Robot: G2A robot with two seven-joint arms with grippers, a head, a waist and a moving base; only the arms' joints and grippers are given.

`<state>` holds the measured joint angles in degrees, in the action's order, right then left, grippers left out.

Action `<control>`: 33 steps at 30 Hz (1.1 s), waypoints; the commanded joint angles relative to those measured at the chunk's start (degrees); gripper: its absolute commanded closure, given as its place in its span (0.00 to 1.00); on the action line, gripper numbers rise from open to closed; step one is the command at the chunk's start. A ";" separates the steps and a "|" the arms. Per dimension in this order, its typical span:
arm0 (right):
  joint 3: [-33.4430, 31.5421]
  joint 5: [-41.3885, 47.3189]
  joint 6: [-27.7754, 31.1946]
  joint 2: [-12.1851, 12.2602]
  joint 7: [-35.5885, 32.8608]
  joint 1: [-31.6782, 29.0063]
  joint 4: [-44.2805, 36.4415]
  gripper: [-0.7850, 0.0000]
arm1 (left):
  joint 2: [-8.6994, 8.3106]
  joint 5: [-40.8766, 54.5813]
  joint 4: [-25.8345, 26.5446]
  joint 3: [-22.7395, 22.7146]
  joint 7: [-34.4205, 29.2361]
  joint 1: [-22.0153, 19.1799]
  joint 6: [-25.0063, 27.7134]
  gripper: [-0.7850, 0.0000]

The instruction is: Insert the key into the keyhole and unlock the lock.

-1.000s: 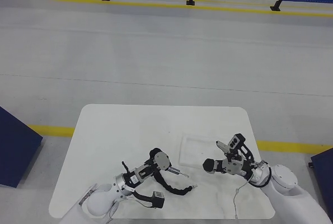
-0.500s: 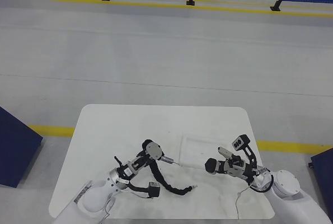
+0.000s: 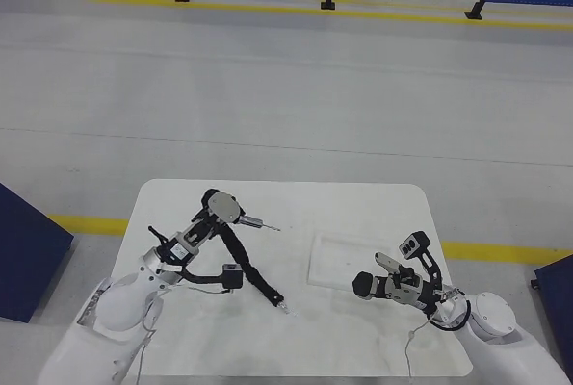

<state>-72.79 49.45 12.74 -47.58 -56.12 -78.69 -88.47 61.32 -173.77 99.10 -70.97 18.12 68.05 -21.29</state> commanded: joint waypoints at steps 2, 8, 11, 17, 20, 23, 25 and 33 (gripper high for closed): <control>0.00 0.00 0.00 0.00 0.00 0.00 0.00 0.00 | 0.13 -1.34 1.14 -0.11 0.35 -2.46 2.02 1.00; 0.00 0.00 0.00 0.00 0.00 0.00 0.00 0.00 | 0.92 0.28 -2.30 2.56 0.79 -5.94 4.18 1.00; 0.00 0.00 0.00 0.00 0.00 0.00 0.00 0.00 | 1.48 1.12 -7.72 4.85 0.96 -7.06 4.69 1.00; 0.00 0.00 0.00 0.00 0.00 0.00 0.00 0.00 | 2.85 1.98 -20.16 9.66 -0.06 -8.79 4.88 1.00; 0.00 0.00 0.00 0.00 0.00 0.00 0.00 0.00 | 3.64 3.72 -25.24 11.64 -0.28 -10.01 6.42 1.00; 0.00 0.00 0.00 0.00 0.00 0.00 0.00 0.00 | 4.42 6.26 -29.19 13.21 -0.19 -11.41 10.26 1.00; 0.00 0.00 0.00 0.00 0.00 0.00 0.00 0.00 | 4.88 7.64 -31.47 14.00 -0.33 -12.38 13.46 1.00; 0.00 0.00 0.00 0.00 0.00 0.00 0.00 0.00 | 6.52 8.27 -39.41 17.49 -1.34 -15.98 20.80 1.00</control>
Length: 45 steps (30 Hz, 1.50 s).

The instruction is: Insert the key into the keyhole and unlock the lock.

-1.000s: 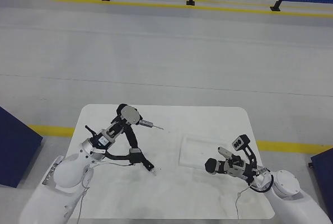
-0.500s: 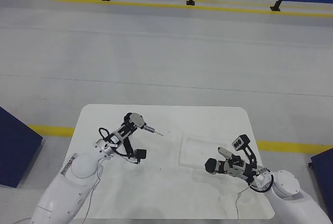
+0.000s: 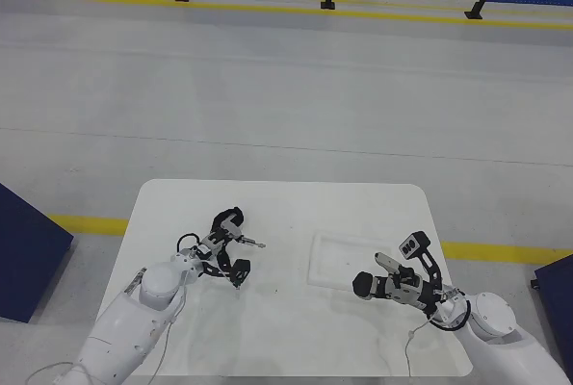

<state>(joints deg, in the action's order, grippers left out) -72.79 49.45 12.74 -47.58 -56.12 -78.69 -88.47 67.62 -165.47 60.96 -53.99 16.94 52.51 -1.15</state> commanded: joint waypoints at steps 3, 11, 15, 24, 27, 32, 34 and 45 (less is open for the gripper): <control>0.00 0.00 0.00 0.00 0.00 0.00 0.00 0.00 | 0.84 0.48 -3.78 1.56 -0.44 -1.61 2.70 1.00; 0.00 0.00 0.00 0.00 0.00 0.00 0.00 0.00 | 1.86 0.05 -7.74 3.43 -1.24 -3.71 5.92 1.00; 0.00 0.00 0.00 0.00 0.00 0.00 0.00 0.00 | 1.99 -0.02 -8.56 3.60 -0.93 -4.11 7.39 0.00; 0.00 0.00 0.00 0.00 0.00 0.00 0.00 0.00 | 0.73 0.13 -2.65 0.57 -1.61 -1.61 9.13 0.00; 0.00 0.00 0.00 0.00 0.00 0.00 0.00 0.00 | -0.18 0.29 2.55 -1.42 -1.36 1.17 10.24 0.00; 0.00 0.00 0.00 0.00 0.00 0.00 0.00 0.00 | -2.10 -1.51 12.11 -5.20 0.13 6.80 13.22 0.00; 0.00 0.00 0.00 0.00 0.00 0.00 0.00 0.00 | -2.77 -1.26 16.29 -7.30 -0.08 9.32 13.16 0.00; 0.00 0.00 0.00 0.00 0.00 0.00 0.00 0.00 | -4.76 3.37 35.23 -14.33 1.39 22.60 11.77 0.00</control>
<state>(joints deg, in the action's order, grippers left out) -72.79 49.45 12.74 -47.58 -56.12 -78.69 -88.47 62.95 -162.66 94.69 -67.93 18.21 73.93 11.04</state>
